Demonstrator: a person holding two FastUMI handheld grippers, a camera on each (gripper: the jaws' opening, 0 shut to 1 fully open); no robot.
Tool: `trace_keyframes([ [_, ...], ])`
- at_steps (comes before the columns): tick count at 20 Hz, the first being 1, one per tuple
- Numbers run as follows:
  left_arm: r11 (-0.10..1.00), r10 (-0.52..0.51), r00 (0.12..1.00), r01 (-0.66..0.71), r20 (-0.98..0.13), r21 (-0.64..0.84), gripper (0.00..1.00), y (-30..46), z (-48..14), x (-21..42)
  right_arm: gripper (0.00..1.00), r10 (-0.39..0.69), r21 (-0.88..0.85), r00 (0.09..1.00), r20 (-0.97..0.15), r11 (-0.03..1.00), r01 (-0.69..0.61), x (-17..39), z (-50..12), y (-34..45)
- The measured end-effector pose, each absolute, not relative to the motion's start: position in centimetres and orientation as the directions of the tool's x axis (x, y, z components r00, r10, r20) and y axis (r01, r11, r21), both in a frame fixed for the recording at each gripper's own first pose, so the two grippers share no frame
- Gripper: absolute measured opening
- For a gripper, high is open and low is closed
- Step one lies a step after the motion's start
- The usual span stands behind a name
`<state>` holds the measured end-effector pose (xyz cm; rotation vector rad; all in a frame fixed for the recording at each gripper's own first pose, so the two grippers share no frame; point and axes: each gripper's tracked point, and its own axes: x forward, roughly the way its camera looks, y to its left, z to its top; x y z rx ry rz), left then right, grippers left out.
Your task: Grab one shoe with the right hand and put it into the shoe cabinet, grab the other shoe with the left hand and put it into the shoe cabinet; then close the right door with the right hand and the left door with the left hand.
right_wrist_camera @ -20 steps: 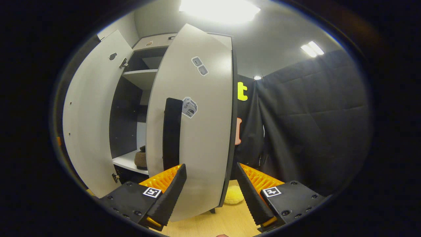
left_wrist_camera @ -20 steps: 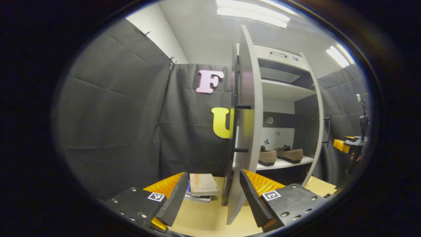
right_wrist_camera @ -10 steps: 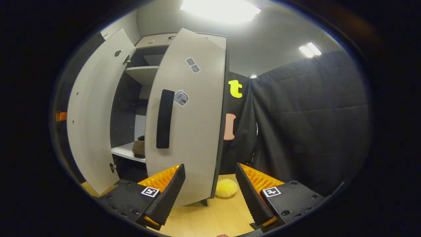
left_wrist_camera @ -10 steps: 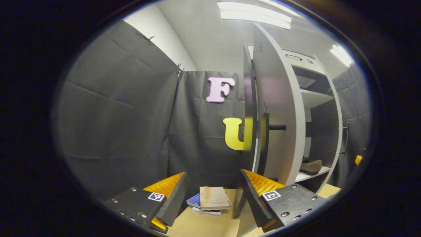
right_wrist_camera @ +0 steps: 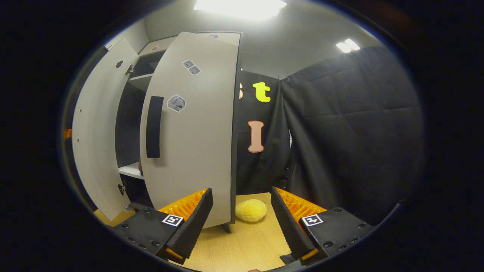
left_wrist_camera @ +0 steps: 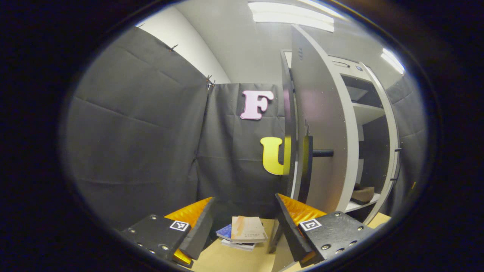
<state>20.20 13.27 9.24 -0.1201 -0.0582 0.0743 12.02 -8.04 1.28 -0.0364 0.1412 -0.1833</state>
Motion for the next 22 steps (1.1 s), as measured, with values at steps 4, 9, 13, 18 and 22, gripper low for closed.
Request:
trace_keyframes([
  [4, 0.992, 0.061, 0.996, -0.053, 0.067, -0.115, 0.89, 10.0, 9.8, 19.5, 0.96, -0.136, -0.073, 0.98, -0.142, 0.989, 0.127, 12.8, 0.9, -8.1],
  [9, 0.994, 0.042, 0.997, -0.034, 0.07, -0.108, 0.89, 6.2, 10.3, 19.2, 0.96, -0.108, -0.068, 0.982, -0.155, 0.993, 0.099, 13.6, 0.3, -8.7],
  [13, 0.993, 0.002, 0.998, 0.007, 0.07, -0.116, 0.94, 3.3, 10.4, 19.6, 0.98, -0.101, -0.055, 0.981, -0.165, 0.994, 0.093, 13.7, -0.1, -9.3],
  [18, 0.993, -0.052, 0.997, 0.058, 0.061, -0.099, 0.94, -1.1, 10.3, 21.1, 0.98, -0.097, -0.073, 0.982, -0.16, 0.994, 0.086, 13.5, 0.2, -9.3],
  [22, 0.989, -0.108, 0.992, 0.113, 0.06, -0.094, 0.94, -5.2, 10.4, 22.6, 0.98, -0.11, -0.105, 0.982, -0.156, 0.99, 0.094, 12.8, 0.2, -10.4],
])
